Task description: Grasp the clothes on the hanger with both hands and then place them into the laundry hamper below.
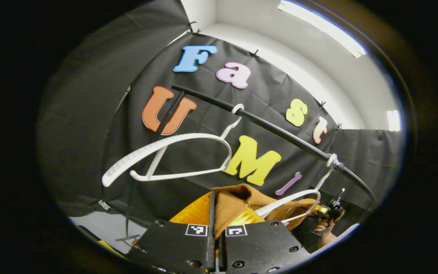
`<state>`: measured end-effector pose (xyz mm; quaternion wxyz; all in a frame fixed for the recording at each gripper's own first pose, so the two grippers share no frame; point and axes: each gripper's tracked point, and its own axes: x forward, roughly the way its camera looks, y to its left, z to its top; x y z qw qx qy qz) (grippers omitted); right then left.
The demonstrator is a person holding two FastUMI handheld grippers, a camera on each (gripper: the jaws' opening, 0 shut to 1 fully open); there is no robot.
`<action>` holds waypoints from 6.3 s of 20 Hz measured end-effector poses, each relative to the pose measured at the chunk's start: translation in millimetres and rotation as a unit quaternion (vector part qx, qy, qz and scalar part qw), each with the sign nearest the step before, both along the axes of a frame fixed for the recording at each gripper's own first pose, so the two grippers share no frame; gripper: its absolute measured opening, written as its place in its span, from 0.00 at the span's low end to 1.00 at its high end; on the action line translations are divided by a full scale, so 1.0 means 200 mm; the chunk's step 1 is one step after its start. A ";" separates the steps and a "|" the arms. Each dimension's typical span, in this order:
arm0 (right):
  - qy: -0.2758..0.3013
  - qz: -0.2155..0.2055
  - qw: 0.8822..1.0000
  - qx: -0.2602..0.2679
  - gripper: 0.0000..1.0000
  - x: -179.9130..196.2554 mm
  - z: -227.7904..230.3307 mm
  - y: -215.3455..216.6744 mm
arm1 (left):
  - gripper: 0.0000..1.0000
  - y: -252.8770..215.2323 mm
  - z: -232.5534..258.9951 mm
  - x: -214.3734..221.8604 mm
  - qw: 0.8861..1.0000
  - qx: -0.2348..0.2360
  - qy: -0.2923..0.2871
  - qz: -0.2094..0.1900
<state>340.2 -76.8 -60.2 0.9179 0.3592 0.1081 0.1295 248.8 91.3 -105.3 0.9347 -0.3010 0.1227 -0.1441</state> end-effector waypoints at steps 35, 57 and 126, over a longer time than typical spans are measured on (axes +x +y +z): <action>0.098 0.006 0.995 -0.006 0.06 -0.70 -0.55 0.25 | 0.03 0.03 -0.40 -0.63 0.994 0.057 0.089 -0.013; 0.103 0.216 0.968 -0.077 0.06 -0.85 -0.57 1.22 | 0.03 -0.65 -0.26 -0.79 0.981 0.111 0.041 -0.155; 0.005 -0.096 0.916 -0.390 0.80 -1.37 -0.27 0.65 | 0.97 -0.50 -0.42 -0.75 0.968 0.219 0.118 -0.025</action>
